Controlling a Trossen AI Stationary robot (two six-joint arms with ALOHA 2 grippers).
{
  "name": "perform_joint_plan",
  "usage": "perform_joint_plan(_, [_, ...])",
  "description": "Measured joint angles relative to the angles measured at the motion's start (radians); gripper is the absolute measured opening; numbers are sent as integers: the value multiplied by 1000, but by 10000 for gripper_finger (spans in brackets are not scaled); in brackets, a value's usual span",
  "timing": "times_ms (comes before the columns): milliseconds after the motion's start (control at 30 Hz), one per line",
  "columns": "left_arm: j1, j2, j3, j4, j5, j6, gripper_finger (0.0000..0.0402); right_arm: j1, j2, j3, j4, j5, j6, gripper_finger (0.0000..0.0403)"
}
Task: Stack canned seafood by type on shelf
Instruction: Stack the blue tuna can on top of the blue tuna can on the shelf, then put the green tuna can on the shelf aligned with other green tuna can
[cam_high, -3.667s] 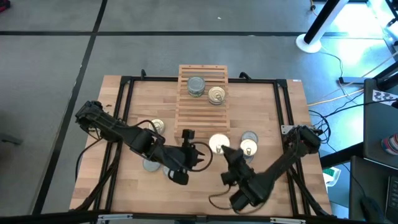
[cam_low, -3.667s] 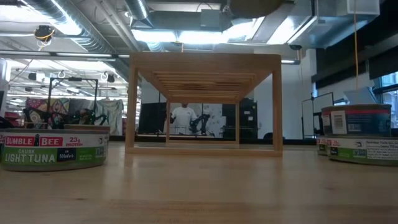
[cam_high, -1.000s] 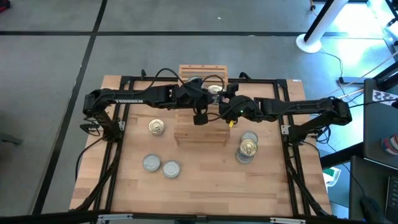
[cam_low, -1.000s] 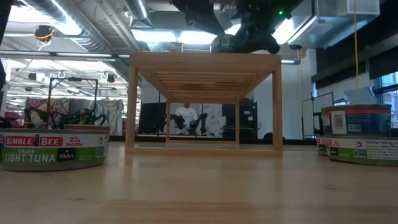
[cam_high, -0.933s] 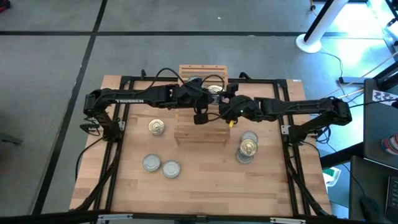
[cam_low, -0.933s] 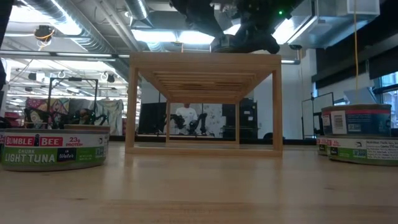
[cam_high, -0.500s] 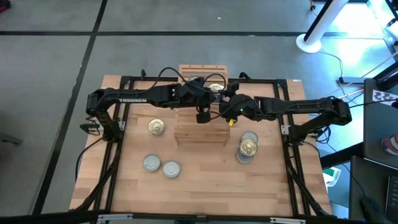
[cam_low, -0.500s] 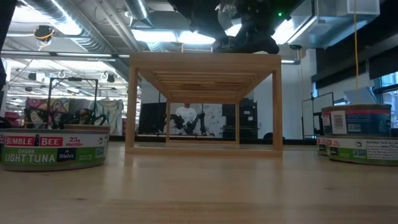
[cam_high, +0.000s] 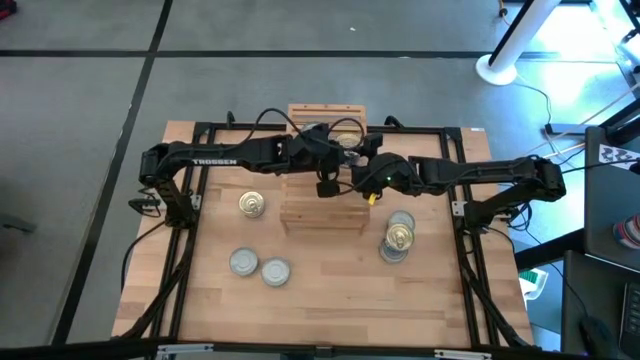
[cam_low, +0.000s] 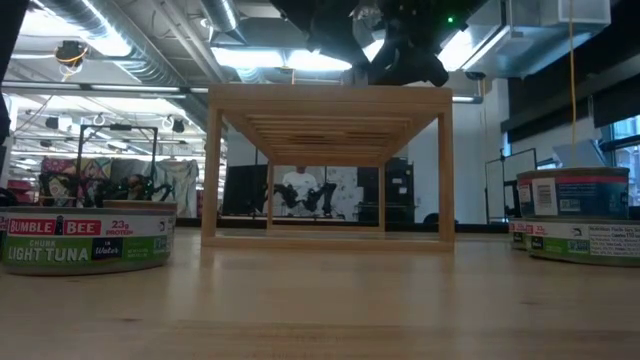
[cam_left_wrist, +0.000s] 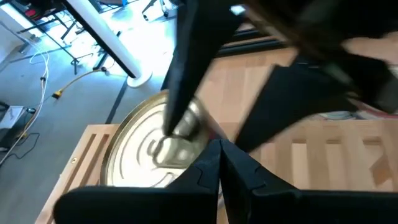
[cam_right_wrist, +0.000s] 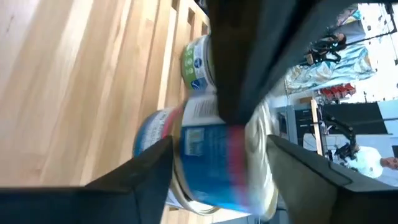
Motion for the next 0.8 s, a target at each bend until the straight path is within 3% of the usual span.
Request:
perform_joint_plan(267, [7,0,0,-2,-1,-1,5,1,0,0,-2,4,0,303])
perform_joint_plan(800, [-35,-9,0,-9,3,18,5,2,-3,0,-14,5,64,296])
